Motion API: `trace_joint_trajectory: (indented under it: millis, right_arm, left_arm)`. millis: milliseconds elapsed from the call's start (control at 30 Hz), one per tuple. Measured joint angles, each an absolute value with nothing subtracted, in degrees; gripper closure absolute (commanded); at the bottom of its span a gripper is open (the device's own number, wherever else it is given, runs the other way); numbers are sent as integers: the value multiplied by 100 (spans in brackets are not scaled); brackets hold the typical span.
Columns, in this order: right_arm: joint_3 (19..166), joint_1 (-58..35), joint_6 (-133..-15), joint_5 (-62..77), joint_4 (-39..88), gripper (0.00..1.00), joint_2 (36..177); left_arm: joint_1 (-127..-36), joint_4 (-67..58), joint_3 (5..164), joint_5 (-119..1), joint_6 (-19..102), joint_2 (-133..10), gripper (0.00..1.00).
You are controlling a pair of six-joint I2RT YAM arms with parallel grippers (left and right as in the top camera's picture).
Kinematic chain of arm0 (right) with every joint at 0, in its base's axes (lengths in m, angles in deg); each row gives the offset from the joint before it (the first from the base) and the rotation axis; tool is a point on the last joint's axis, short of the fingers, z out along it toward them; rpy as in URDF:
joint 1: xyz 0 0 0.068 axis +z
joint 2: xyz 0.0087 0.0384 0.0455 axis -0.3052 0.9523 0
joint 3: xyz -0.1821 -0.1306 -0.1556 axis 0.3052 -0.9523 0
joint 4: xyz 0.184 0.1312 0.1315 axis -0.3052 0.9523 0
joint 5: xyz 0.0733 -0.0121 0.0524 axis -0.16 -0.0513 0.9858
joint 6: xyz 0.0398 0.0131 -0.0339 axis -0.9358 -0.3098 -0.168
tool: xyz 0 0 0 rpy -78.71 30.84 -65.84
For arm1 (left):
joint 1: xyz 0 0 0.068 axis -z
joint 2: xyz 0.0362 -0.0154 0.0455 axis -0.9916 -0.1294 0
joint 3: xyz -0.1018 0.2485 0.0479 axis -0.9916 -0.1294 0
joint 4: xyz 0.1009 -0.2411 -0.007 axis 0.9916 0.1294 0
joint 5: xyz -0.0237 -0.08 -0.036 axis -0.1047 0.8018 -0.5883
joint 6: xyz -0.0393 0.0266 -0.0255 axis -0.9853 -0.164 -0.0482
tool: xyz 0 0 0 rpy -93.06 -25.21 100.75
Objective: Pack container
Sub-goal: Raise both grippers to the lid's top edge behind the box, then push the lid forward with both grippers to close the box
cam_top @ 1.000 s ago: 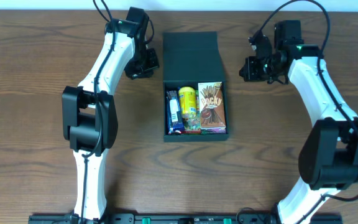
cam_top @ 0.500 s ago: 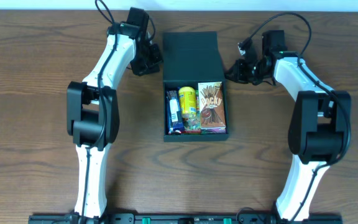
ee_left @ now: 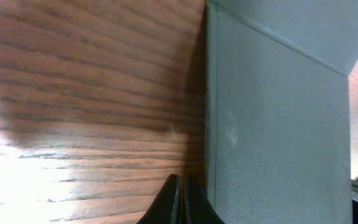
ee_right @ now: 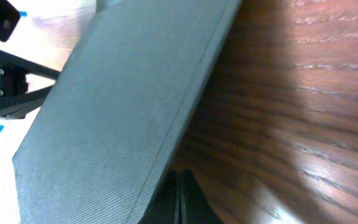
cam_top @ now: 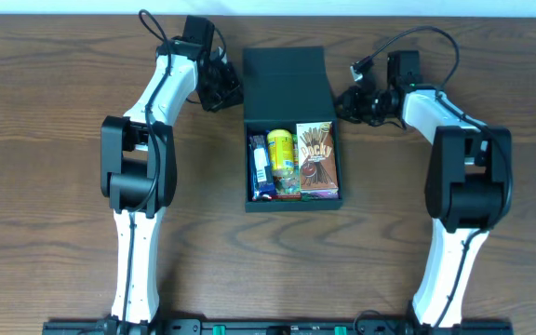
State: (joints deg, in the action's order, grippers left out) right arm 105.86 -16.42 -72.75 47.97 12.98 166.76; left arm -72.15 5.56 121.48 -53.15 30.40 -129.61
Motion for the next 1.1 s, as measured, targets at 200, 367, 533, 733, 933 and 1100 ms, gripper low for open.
trace_joint_trajectory:
  millis: [200,367,533,733,933,1100]
  right_arm:
    - [10575,-1697,-7299,5304,856,99,16726]
    - [10575,-1760,-7181,5857,701,98,16731]
    - [10575,-1892,-6949,6154,725,99,16652]
    - [10573,-1983,-6543,6205,891,99,16014]
    - [10579,-1977,-6003,6504,1411,99,15190]
    - [10586,-1979,-5216,6299,2579,99,14726]
  left_arm:
    - [-7276,235,12148,-4946,3007,-12961,94]
    - [-7346,185,12150,-4594,3193,-12961,94]
    - [-7357,205,12281,-4296,3702,-12959,95]
    - [-7355,239,12331,-4106,4259,-12644,94]
    - [-7344,559,12386,-3999,5015,-11827,94]
    - [-7346,1188,12419,-3975,5842,-11219,95]
